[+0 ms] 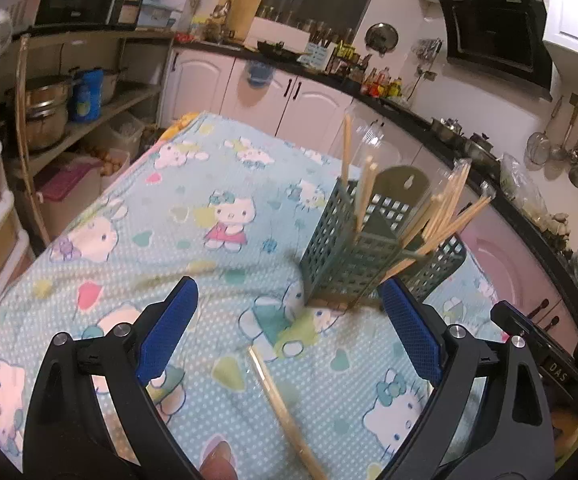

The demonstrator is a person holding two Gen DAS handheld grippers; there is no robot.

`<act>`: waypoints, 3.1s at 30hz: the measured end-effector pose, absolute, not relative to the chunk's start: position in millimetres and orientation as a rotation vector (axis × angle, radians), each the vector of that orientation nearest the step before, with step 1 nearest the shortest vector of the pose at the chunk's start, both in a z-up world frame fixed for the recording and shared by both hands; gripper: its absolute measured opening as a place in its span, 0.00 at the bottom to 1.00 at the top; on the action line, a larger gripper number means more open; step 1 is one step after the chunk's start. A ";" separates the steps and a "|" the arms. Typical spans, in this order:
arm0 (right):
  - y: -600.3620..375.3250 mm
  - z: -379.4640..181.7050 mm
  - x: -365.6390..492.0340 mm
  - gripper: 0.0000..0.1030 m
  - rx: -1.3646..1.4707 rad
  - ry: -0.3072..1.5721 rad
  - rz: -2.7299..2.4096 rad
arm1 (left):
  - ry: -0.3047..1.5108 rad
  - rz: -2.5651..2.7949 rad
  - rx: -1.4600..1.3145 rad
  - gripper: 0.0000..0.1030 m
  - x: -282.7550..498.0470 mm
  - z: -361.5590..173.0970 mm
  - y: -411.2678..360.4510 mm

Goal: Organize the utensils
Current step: 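Move both open tools down to the last chopsticks on the cloth, then close the left tool on a wrapped chopstick while the right tool grasps another, then lift the held chopsticks with both tools and carry them over the caddy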

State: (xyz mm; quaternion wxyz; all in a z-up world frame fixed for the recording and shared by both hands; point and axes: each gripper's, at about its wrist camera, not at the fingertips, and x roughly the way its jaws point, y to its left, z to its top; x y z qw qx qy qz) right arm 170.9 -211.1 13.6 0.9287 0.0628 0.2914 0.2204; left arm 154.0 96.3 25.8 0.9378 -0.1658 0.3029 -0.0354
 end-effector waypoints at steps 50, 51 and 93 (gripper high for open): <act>-194.0 -80.0 233.4 0.41 0.008 0.977 0.362 | 0.939 -0.099 -0.377 0.29 208.7 -71.0 85.5; -193.0 -79.8 236.4 0.36 -0.009 0.975 0.350 | 0.940 -0.095 -0.375 0.29 210.4 -71.2 85.3; -266.7 71.5 164.1 0.05 0.176 0.516 0.397 | 0.558 -0.315 -0.293 0.00 163.4 100.2 24.1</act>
